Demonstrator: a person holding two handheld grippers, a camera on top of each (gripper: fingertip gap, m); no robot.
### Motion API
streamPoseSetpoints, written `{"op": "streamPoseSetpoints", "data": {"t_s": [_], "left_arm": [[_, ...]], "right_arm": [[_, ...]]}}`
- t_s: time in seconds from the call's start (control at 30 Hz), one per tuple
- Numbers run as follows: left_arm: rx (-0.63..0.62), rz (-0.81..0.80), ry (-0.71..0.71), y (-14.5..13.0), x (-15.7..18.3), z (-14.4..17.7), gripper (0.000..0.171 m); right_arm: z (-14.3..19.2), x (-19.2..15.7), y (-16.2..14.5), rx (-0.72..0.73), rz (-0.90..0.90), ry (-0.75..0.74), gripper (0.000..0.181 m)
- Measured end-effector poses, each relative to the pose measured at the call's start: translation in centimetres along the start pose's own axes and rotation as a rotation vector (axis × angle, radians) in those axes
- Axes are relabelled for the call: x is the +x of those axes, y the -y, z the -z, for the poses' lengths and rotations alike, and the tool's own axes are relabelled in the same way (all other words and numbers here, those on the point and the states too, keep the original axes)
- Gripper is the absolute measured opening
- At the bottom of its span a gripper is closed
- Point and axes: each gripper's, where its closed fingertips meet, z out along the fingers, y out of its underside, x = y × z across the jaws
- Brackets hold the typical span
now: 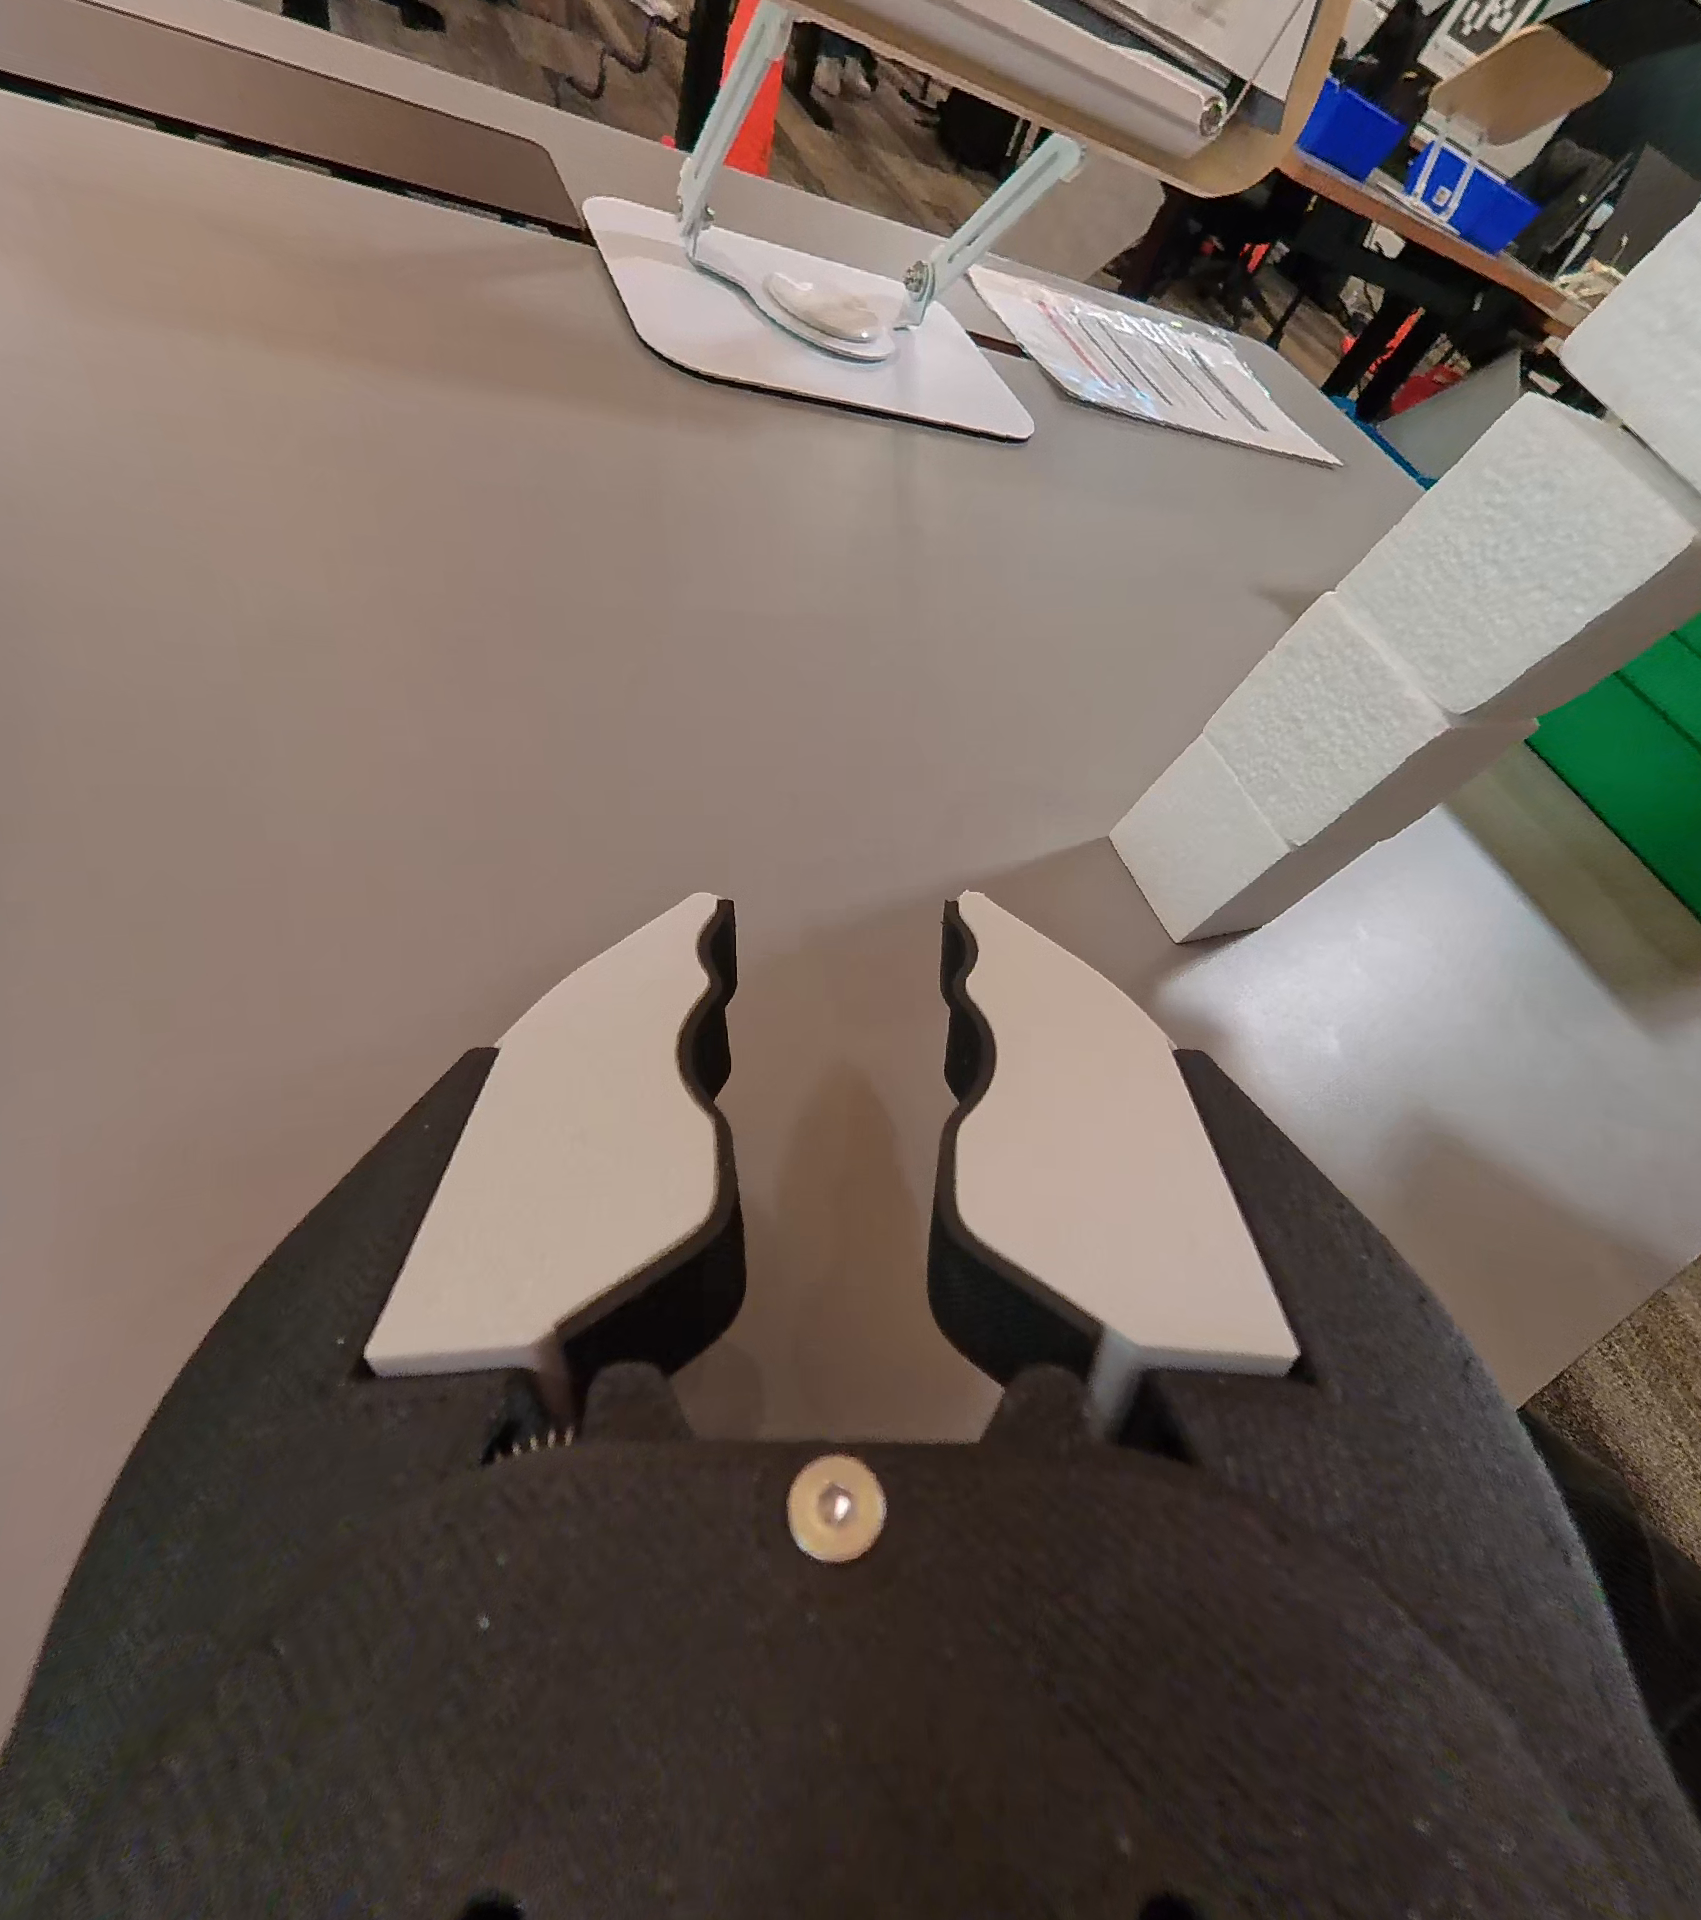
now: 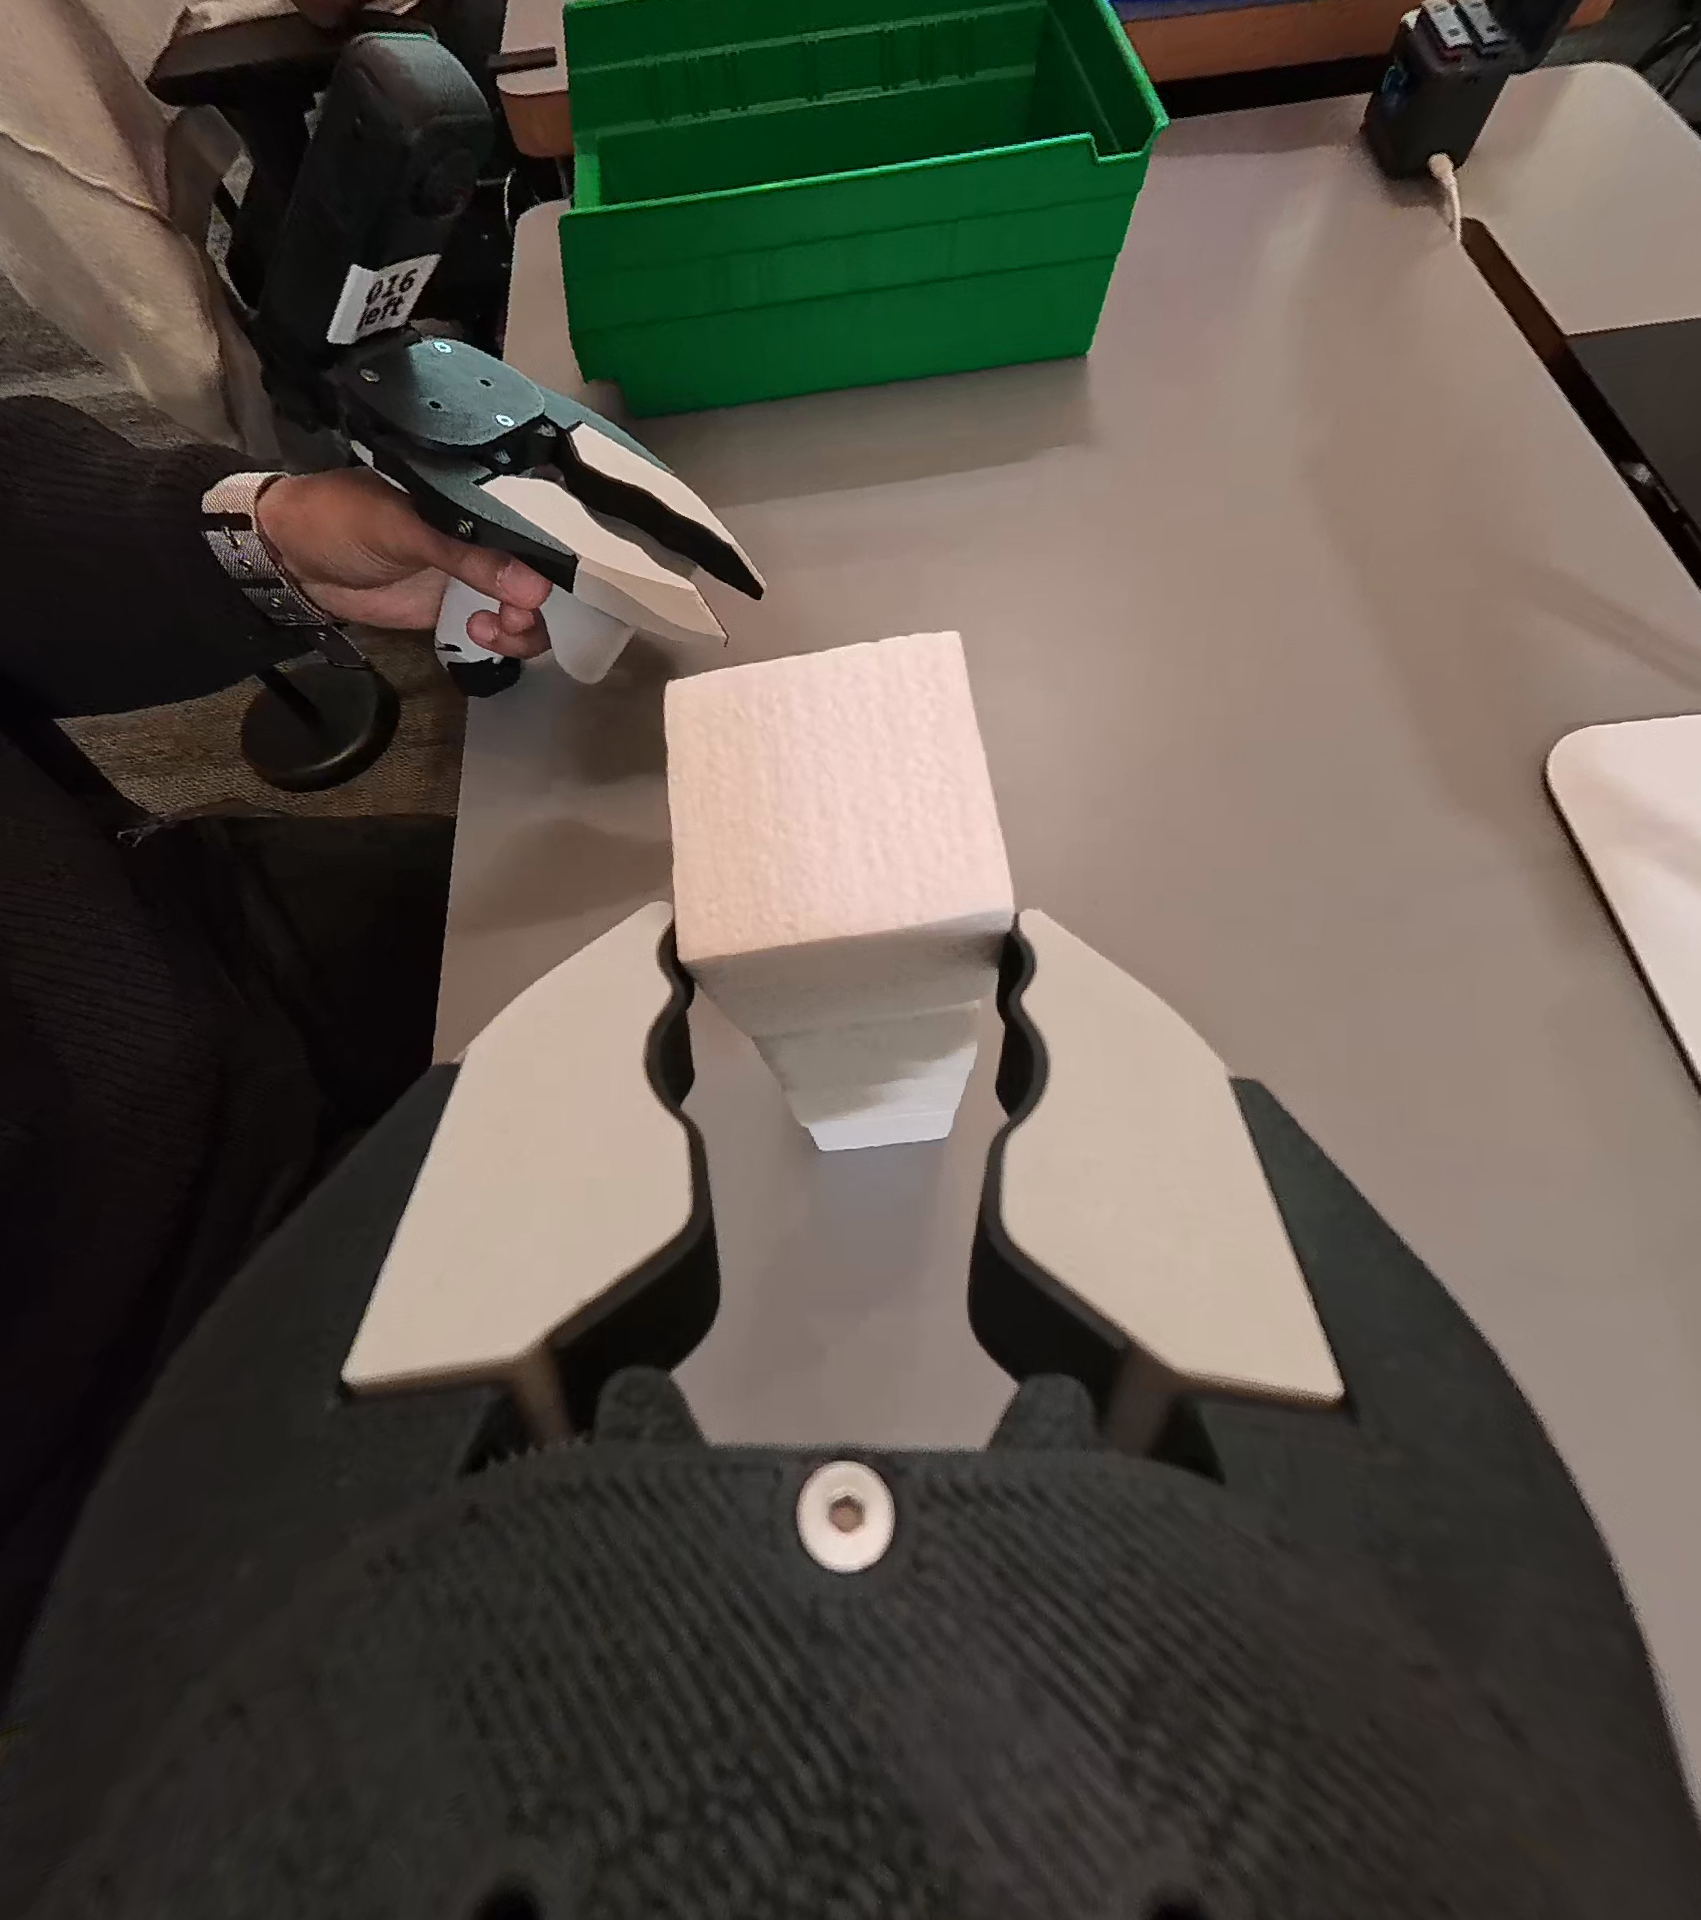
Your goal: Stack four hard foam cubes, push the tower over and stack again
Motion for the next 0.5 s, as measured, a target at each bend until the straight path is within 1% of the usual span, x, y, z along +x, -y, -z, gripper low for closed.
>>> {"op": "streamPoseSetpoints", "data": {"t_s": [0.5], "left_arm": [[-0.004, 0.001, -0.001, -0.08, 0.02, -0.03, 0.039]], "right_arm": [[-0.08, 0.09, -0.17, 0.000, -0.022, 0.010, 0.058]]}}
